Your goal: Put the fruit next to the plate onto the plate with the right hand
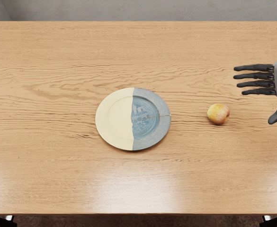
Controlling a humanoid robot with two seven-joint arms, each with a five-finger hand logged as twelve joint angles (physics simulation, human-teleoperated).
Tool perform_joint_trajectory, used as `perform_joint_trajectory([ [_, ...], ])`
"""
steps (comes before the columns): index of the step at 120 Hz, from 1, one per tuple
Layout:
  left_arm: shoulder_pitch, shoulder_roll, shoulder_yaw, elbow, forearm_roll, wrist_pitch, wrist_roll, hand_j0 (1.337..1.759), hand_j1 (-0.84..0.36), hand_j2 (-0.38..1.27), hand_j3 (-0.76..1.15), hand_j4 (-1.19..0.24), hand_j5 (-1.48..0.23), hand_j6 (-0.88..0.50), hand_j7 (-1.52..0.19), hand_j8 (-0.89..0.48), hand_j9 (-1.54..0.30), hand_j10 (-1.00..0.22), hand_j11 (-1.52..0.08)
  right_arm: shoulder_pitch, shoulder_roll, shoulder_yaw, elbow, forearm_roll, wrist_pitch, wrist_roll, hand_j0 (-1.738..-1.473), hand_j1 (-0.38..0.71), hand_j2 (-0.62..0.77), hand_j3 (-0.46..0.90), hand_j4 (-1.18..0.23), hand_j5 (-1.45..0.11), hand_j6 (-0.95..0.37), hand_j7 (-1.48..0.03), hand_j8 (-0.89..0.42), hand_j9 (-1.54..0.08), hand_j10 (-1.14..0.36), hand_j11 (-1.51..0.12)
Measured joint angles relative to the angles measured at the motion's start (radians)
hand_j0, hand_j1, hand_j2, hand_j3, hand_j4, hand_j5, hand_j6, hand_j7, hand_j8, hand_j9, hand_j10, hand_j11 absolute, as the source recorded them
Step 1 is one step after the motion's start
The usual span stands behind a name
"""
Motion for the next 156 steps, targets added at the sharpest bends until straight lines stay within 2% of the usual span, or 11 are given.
perform_joint_trajectory([
  [12, 0.0, 0.0, 0.0, 0.0, 0.0, 0.0, 0.0, 1.658, 0.35, 0.0, 0.0, 0.0, 0.0, 0.0, 0.0, 0.0, 0.0, 0.0, 0.0, 0.087, 0.096, -0.065, 0.069, -0.261, -0.145, -0.015, -1.658, -0.25, -0.02, 0.0, -0.09, -0.11, -0.09, -0.11, -0.09, -0.11, -0.09, -0.11],
  [22, 0.0, 0.0, 0.0, 0.0, 0.0, 0.0, 0.0, 1.658, 0.35, 0.0, 0.0, 0.0, 0.0, 0.0, 0.0, 0.0, 0.0, 0.0, 0.0, 0.201, 0.166, -0.218, 0.092, -0.415, -0.333, -0.041, -1.658, -0.24, -0.02, 0.0, -0.09, -0.12, -0.09, -0.12, -0.09, -0.12, -0.09, -0.12],
  [32, 0.0, 0.0, 0.0, 0.0, 0.0, 0.0, 0.0, 1.658, 0.35, 0.0, 0.0, 0.0, 0.0, 0.0, 0.0, 0.0, 0.0, 0.0, 0.0, 0.26, 0.257, -0.357, 0.104, -0.575, -0.542, -0.053, -1.658, -0.25, -0.02, 0.0, -0.09, -0.11, -0.09, -0.11, -0.09, -0.11, -0.09, -0.11],
  [46, 0.0, 0.0, 0.0, 0.0, 0.0, 0.0, 0.0, 1.658, 0.35, 0.0, 0.0, 0.0, 0.0, 0.0, 0.0, 0.0, 0.0, 0.0, 0.0, 0.27, 0.365, -0.529, 0.111, -0.754, -0.809, -0.059, -1.658, -0.26, -0.01, 0.0, -0.08, -0.1, -0.08, -0.1, -0.08, -0.1, -0.08, -0.1],
  [63, 0.0, 0.0, 0.0, 0.0, 0.0, 0.0, 0.0, 1.658, 0.35, 0.0, 0.0, 0.0, 0.0, 0.0, 0.0, 0.0, 0.0, 0.0, 0.0, 0.207, 0.437, -0.653, 0.106, -0.936, -1.052, -0.061, -1.658, -0.29, -0.01, 0.0, -0.06, -0.07, -0.06, -0.07, -0.06, -0.07, -0.06, -0.07],
  [78, 0.0, 0.0, 0.0, 0.0, 0.0, 0.0, 0.0, 1.658, 0.35, 0.0, 0.0, 0.0, 0.0, 0.0, 0.0, 0.0, 0.0, 0.0, 0.0, 0.203, 0.526, -0.687, 0.044, -1.01, -1.119, -0.062, -1.658, -0.3, -0.01, 0.0, -0.05, -0.06, -0.05, -0.06, -0.05, -0.06, -0.05, -0.06],
  [98, 0.0, 0.0, 0.0, 0.0, 0.0, 0.0, 0.0, 1.658, 0.35, 0.0, 0.0, 0.0, 0.0, 0.0, 0.0, 0.0, 0.0, 0.0, 0.0, 0.181, 0.57, -0.699, -0.006, -1.075, -1.167, -0.062, -1.658, -0.26, -0.01, 0.0, -0.08, -0.1, -0.08, -0.1, -0.08, -0.1, -0.08, -0.1],
  [131, 0.0, 0.0, 0.0, 0.0, 0.0, 0.0, 0.0, 1.658, 0.35, 0.0, 0.0, 0.0, 0.0, 0.0, 0.0, 0.0, 0.0, 0.0, 0.0, 0.135, 0.578, -0.701, -0.019, -1.091, -1.184, -0.062, -1.658, 0.01, -0.06, 0.0, -0.3, -0.39, -0.31, -0.39, -0.3, -0.39, -0.3, -0.39],
  [145, 0.0, 0.0, 0.0, 0.0, 0.0, 0.0, 0.0, 1.658, 0.35, 0.0, 0.0, 0.0, 0.0, 0.0, 0.0, 0.0, 0.0, 0.0, 0.0, 0.127, 0.574, -0.7, -0.018, -1.093, -1.184, -0.062, -1.658, 0.1, -0.07, 0.0, -0.39, -0.49, -0.38, -0.49, -0.29, -0.49, -0.38, -0.49],
  [156, 0.0, 0.0, 0.0, 0.0, 0.0, 0.0, 0.0, 1.658, 0.35, 0.0, 0.0, 0.0, 0.0, 0.0, 0.0, 0.0, 0.0, 0.0, 0.0, 0.125, 0.573, -0.7, -0.015, -1.094, -1.184, -0.062, -1.657, 0.16, -0.07, 0.0, -0.45, -0.57, -0.4, -0.58, -0.33, -0.58, -0.45, -0.58],
])
